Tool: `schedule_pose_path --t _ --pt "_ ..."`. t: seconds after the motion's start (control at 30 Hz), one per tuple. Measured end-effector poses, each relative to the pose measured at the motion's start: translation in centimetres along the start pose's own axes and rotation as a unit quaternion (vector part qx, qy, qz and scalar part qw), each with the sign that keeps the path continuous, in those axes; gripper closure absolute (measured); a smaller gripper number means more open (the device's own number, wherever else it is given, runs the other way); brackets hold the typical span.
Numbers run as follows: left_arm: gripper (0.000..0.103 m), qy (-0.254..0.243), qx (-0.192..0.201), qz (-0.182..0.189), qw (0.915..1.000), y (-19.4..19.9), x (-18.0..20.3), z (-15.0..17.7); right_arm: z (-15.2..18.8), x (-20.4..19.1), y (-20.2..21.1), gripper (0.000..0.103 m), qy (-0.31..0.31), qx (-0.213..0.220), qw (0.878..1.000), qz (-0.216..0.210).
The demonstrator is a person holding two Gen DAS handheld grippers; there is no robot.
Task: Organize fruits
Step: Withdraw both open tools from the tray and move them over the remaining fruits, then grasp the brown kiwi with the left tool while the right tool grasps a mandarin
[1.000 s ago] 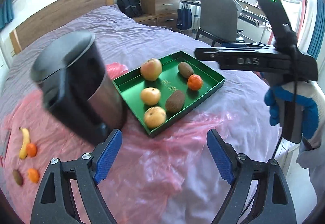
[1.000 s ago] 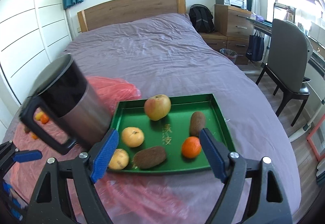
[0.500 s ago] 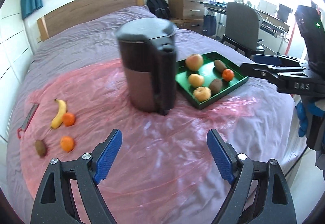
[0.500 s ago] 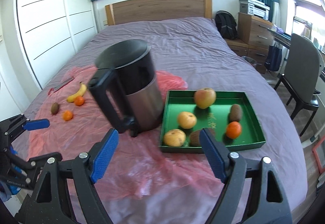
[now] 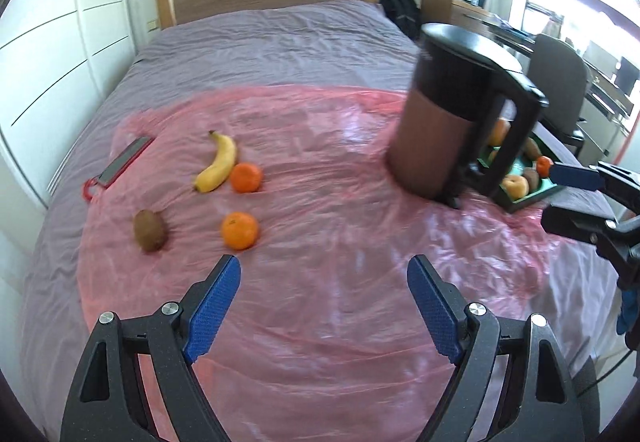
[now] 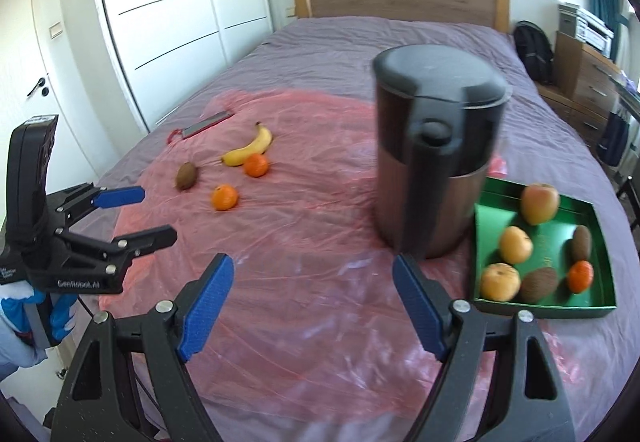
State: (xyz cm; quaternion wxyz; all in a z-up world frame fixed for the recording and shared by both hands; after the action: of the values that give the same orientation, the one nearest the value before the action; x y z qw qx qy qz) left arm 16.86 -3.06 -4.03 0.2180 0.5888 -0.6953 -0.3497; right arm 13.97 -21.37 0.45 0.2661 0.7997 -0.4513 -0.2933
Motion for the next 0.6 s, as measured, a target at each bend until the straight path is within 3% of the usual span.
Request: schedule_pose_path --t 0.33,0.6 --pt "0.021 0.06 -0.033 -0.046 0.9966 -4.5 -9.0 2.6 0.5 -2.2 -7.0 0.0 0.01 -0.049 0.998 -0.034" --pt "0.021 0.114 -0.059 -0.062 0.9898 -9.0 -14.5 3.4 -0.2 -4.9 -13.2 0.0 0.024 -0.079 0.994 -0.067"
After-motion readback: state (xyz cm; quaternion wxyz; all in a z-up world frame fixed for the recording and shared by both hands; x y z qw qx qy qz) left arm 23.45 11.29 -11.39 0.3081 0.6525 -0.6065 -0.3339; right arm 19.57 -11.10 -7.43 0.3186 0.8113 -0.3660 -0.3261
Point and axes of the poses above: each gripper's, at about its wrist camera, not at the fingertips, and y roughly against the way its jaws point, x to its right, z to its underside, the point moved 5 cm from there along -y, roughly the way its jaws point, and after that the axes turned 10 degrees about -z, right-handed, at the moved point
